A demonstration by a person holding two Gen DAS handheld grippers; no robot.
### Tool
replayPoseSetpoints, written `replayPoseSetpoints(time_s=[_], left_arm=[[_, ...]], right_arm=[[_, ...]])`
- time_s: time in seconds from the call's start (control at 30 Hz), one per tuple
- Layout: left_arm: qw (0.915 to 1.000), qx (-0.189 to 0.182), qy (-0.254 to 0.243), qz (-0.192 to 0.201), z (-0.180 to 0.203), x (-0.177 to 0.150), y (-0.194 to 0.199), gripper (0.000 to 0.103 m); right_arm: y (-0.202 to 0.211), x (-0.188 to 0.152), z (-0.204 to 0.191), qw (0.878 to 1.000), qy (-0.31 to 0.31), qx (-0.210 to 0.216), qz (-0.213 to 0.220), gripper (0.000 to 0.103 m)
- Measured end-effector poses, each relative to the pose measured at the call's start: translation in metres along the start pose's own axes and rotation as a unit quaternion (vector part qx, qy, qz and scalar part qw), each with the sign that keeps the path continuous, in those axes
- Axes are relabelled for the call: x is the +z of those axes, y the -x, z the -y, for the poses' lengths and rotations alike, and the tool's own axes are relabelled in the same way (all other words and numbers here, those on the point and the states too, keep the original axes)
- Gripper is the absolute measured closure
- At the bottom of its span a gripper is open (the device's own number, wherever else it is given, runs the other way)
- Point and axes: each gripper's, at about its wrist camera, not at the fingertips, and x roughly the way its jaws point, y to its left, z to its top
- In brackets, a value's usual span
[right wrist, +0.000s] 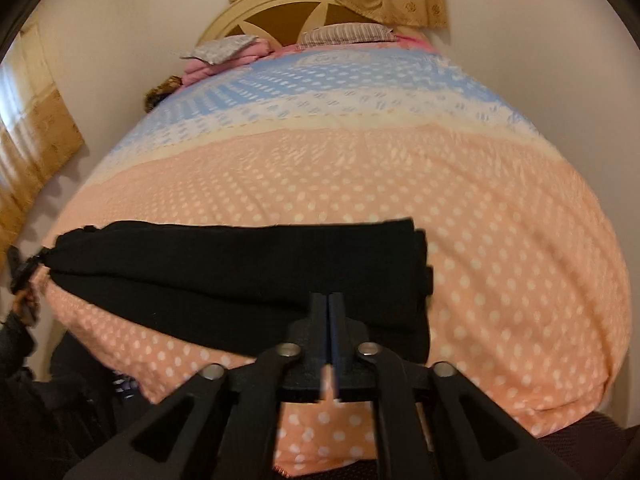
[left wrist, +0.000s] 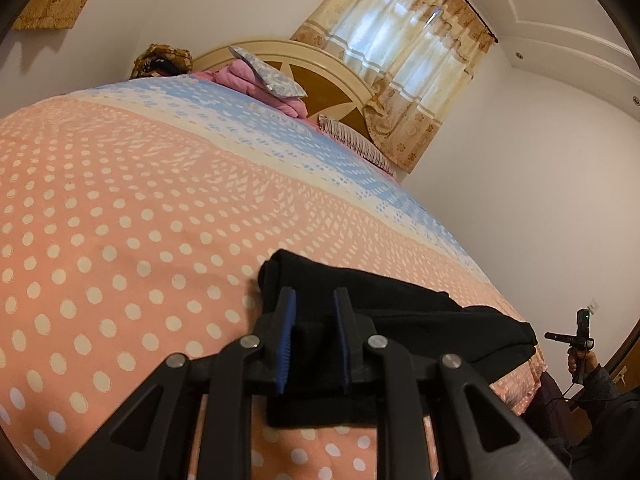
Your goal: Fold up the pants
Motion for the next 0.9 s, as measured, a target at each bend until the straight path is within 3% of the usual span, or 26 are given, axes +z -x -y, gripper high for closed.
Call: replayPoseSetpoints(time_s=[0.03,0.07,0.17,0.23,0.3,0.37,0.4,0.47,0.5,0.53,0.73,0.9], left_arm=[[1.0,0.004,-0.002,0.004,0.002,0.002,0.003,0.082],[0.9999,0.006,-0.004,0.007,0.004,0.003,0.006,0.082],[0.9997,0.012,-0.008,0.019,0.007,0.005,0.02,0.081],[0.9992,0.029,-0.014,0.024,0.009,0.006,0.027,0.075],[0.9987,0.035,-0.024,0.029,0.016,0.009,0.031,0.075],[0.9987,0.026,-0.035,0.027,0.028,0.014,0.03,0.075],[0.9986,0.022,-0.042,0.025,0.033,0.016,0.028,0.069],[0.9967,0.009,-0.08,0.015,0.059,0.018,0.018,0.057],[0.995,-0.005,-0.099,0.007,0.074,0.019,0.009,0.053],[0.9937,-0.021,-0.11,-0.001,0.085,0.019,0.0,0.053],[0.9859,-0.057,-0.144,-0.063,0.122,0.006,-0.063,0.053],[0.9857,-0.067,-0.127,-0.089,0.125,-0.003,-0.091,0.053]], right_arm=[[-0.003,0.004,-0.01,1.0,0.019,-0.009,0.002,0.028],[-0.005,0.009,-0.018,0.999,0.031,-0.003,0.009,0.023],[-0.017,0.028,-0.042,0.997,0.069,0.016,0.018,0.023],[-0.038,0.042,-0.063,0.994,0.109,0.03,0.006,0.024],[-0.064,0.052,-0.077,0.989,0.141,0.044,-0.03,0.032],[-0.085,0.052,-0.092,0.978,0.196,0.021,-0.065,0.044],[-0.093,0.049,-0.098,0.97,0.228,0.007,-0.083,0.047],[-0.104,0.044,-0.105,0.955,0.275,-0.01,-0.113,0.07],[-0.104,0.043,-0.106,0.952,0.283,-0.011,-0.116,0.079],[-0.099,0.042,-0.105,0.95,0.289,-0.011,-0.114,0.095],[-0.065,0.019,-0.117,0.949,0.301,-0.01,-0.092,0.099],[-0.054,0.014,-0.118,0.958,0.274,-0.011,-0.077,0.097]])
